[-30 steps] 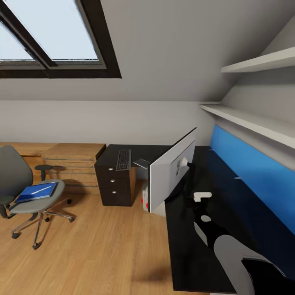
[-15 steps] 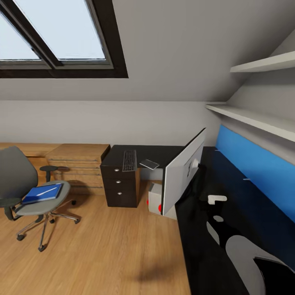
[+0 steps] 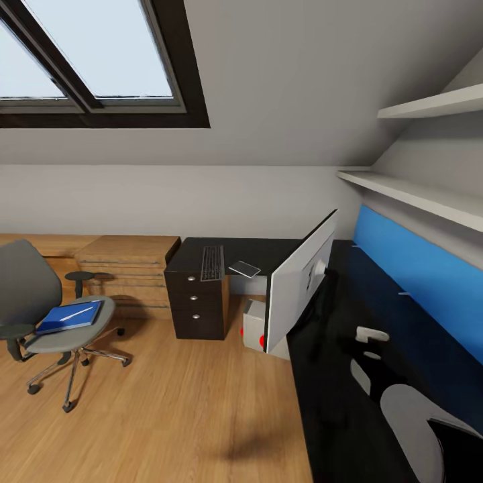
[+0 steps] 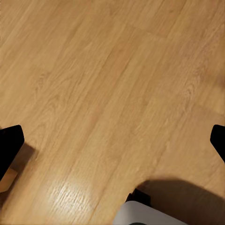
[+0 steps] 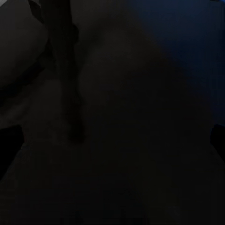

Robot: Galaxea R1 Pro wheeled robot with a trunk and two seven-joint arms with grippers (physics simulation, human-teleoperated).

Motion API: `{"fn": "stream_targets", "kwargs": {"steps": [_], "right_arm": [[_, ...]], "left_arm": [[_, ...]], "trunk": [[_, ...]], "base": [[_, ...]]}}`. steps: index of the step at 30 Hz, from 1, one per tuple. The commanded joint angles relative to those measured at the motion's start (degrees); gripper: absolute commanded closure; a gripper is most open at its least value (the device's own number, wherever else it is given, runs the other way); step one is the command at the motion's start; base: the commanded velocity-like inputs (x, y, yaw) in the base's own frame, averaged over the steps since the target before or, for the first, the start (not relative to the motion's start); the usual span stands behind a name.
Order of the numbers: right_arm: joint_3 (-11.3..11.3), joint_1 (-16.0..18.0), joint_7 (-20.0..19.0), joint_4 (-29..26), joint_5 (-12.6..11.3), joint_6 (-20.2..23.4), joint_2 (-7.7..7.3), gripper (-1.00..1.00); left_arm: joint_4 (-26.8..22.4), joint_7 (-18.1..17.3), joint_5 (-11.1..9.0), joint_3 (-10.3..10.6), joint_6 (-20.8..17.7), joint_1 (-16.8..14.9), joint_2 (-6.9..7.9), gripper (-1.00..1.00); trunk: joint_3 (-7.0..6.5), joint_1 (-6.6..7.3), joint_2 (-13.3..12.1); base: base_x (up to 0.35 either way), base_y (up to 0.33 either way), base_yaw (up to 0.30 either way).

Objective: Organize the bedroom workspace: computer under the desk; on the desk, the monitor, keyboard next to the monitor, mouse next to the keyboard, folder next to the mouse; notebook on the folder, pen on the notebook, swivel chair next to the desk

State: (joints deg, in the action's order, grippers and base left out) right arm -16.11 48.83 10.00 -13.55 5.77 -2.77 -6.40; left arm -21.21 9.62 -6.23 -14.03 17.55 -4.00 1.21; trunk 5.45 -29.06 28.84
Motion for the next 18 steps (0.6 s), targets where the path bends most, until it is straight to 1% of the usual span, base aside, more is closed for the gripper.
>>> {"fn": "stream_targets", "kwargs": {"steps": [1,3,4,10,16,18], "right_arm": [[-0.56,0.06,0.0,0.19,0.41,-2.46,0.18,-1.0],[-0.68,0.0,-0.04,0.42,0.26,-7.85,0.75,-1.0],[-0.75,-0.04,-0.13,0.72,0.22,-11.52,1.26,-1.0],[-0.72,-0.13,-0.3,0.93,0.31,-12.6,1.45,-1.0],[-0.68,-0.14,-0.19,0.89,0.38,-12.61,1.29,-1.0],[-0.68,-0.14,-0.1,0.78,0.38,-12.69,1.05,-1.0]], "left_arm": [[0.04,0.0,-0.61,0.1,0.22,-0.04,0.02,-1.0],[0.04,0.03,-0.62,0.07,0.27,-0.04,0.02,-1.0],[0.04,0.05,-0.62,0.06,0.29,-0.04,0.02,-1.0],[0.05,0.04,-0.63,0.05,0.29,-0.04,0.02,-1.0],[0.03,0.03,-0.57,0.14,0.3,-0.04,-0.06,-1.0],[0.04,0.01,-0.54,0.18,0.29,-0.04,-0.06,-1.0]], "trunk": [[0.11,-0.03,0.1],[0.11,-0.03,0.1],[0.11,-0.03,0.1],[0.11,-0.03,0.1],[0.11,-0.03,0.1],[0.11,-0.03,0.1]], "base": [[0.0,0.0,0.0],[0.0,0.0,0.0],[0.0,0.0,0.0],[0.0,0.0,0.0],[0.0,0.242,0.0],[0.0,0.067,0.0]]}}
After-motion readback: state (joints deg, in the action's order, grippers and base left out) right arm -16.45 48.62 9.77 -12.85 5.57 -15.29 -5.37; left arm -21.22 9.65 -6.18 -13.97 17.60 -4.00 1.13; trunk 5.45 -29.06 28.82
